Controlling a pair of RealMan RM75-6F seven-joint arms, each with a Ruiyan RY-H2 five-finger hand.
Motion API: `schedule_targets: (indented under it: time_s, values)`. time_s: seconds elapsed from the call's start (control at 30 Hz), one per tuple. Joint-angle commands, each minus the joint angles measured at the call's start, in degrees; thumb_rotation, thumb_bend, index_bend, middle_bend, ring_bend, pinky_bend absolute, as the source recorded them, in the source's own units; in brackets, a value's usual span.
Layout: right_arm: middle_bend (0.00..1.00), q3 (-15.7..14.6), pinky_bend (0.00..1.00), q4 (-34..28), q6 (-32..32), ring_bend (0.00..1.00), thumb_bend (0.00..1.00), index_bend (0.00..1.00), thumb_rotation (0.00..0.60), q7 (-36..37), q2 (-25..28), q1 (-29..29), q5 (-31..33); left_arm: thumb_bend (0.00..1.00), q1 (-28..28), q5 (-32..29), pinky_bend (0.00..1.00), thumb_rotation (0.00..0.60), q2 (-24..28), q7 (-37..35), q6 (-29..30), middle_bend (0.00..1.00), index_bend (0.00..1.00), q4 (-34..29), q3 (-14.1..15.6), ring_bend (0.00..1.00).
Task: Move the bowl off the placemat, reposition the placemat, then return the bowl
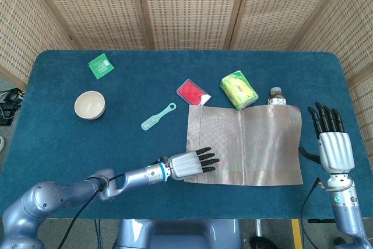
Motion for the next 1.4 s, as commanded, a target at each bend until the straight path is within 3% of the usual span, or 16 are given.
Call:
schedule_targets:
  time_s: [0.03,0.33,0.73,0.9,1.03,1.27,1.4]
  values:
    - [0.0,-0.01,0.0,-0.1,-0.15,0.0,0.0,0.0,0.6,0.01,0.08,-0.05,-0.03,0.14,-0.44,-0.33,0.0,0.6,-0.11,0.37,-0.33,0.0,0.15,-0.43,-0.11,0.0]
    - [0.0,0.1,0.0,-0.81,-0.32,0.0,0.0,0.0,0.6,0.58,0.63,-0.3,-0.62,0.45,-0.82,-2.66,0.0,0.6,-0.15,2.46,-1.02,0.0,0.16,-1.95,-0.59,0.0]
    - [0.0,0.0,0.0,-1.55,-0.64,0.0,0.0,0.0,0.6,1.46,1.45,-0.49,-1.38,0.55,-1.04,-5.68,0.0,0.6,-0.37,2.35,-2.22,0.0,0.21,-3.04,-1.47,0.0]
    - [0.0,0.03,0.0,-1.54,-0.08,0.0,0.0,0.0,0.6,2.39,1.56,-0.63,-2.29,0.57,-0.93,-8.55,0.0,0.6,-0.71,3.34,-4.32,0.0,0.34,-4.22,-2.45,0.0]
    - [0.0,0.02,0.0,-1.71,0.21,0.0,0.0,0.0,0.6,2.94,1.84,-0.78,-2.82,0.64,-0.66,-10.13,0.0,0.6,-0.34,4.12,-4.81,0.0,0.43,-5.32,-2.99,0.0]
    - [0.0,-0.02,0.0,-2.18,0.85,0.0,0.0,0.0,0.6,3.32,1.97,-1.01,-3.7,0.65,0.07,-11.4,0.0,0.6,0.65,5.03,-4.09,0.0,0.73,-7.09,-3.26,0.0]
    - [0.0,0.02,0.0,-2.57,1.41,0.0,0.0,0.0,0.6,3.64,2.24,-1.25,-4.14,0.65,0.95,-11.65,0.0,0.6,1.88,6.11,-2.76,0.0,0.77,-8.63,-3.09,0.0]
